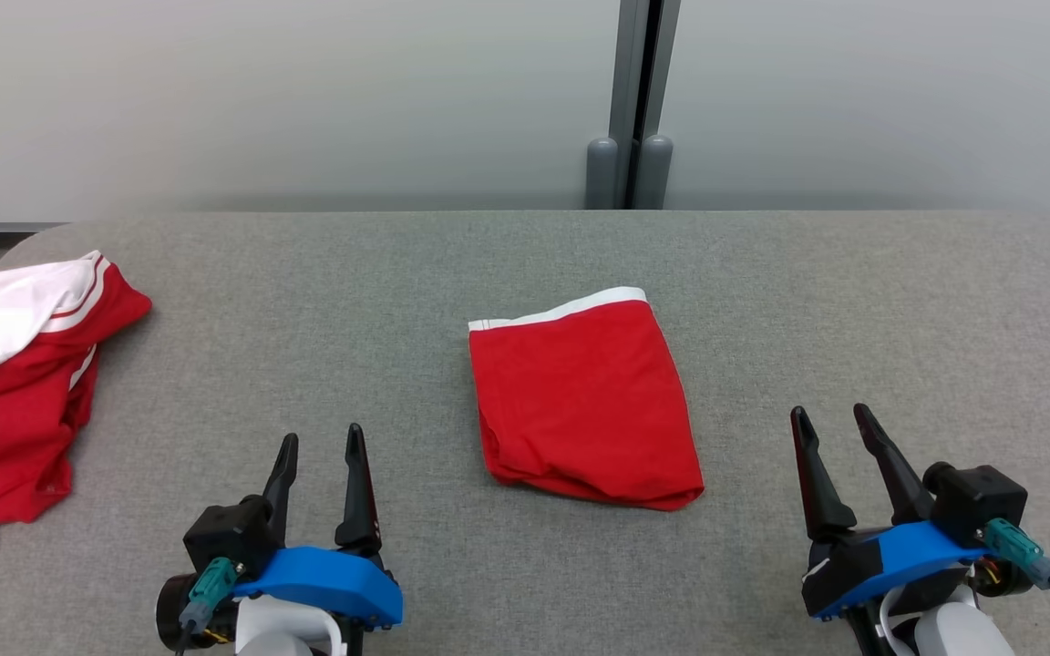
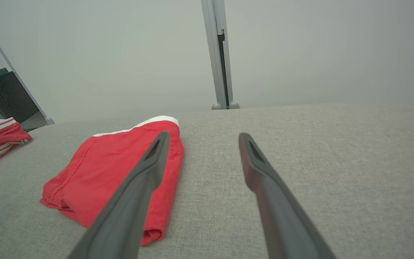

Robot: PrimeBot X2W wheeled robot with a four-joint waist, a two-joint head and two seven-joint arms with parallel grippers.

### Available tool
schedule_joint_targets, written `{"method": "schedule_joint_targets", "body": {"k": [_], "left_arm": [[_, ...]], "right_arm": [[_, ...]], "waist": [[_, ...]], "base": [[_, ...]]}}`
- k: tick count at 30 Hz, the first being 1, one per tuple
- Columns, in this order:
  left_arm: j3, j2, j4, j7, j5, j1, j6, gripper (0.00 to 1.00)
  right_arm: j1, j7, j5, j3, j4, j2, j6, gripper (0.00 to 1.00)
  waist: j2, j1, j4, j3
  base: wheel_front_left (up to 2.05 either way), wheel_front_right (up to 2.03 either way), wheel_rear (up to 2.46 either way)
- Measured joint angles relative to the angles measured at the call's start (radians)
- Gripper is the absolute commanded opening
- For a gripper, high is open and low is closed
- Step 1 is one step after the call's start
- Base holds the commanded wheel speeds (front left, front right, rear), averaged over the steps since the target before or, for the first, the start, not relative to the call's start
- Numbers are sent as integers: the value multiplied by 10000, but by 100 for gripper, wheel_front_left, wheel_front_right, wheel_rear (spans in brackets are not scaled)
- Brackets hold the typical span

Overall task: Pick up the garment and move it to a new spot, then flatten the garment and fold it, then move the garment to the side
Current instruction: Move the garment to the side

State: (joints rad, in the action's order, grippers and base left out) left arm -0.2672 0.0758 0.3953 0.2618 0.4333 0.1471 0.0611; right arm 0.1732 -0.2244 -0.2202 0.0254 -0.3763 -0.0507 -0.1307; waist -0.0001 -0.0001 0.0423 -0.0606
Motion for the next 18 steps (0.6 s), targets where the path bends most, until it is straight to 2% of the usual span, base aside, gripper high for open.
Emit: {"method": "schedule_joint_targets", "body": {"k": [18], "left_arm": [[130,-82,282,0,-470,-4,-194,100]], "right_arm": [[-356,343,176,-100,173,2,0,100]], "waist": [[1,0,89,301]], "base": [[0,0,0]]}}
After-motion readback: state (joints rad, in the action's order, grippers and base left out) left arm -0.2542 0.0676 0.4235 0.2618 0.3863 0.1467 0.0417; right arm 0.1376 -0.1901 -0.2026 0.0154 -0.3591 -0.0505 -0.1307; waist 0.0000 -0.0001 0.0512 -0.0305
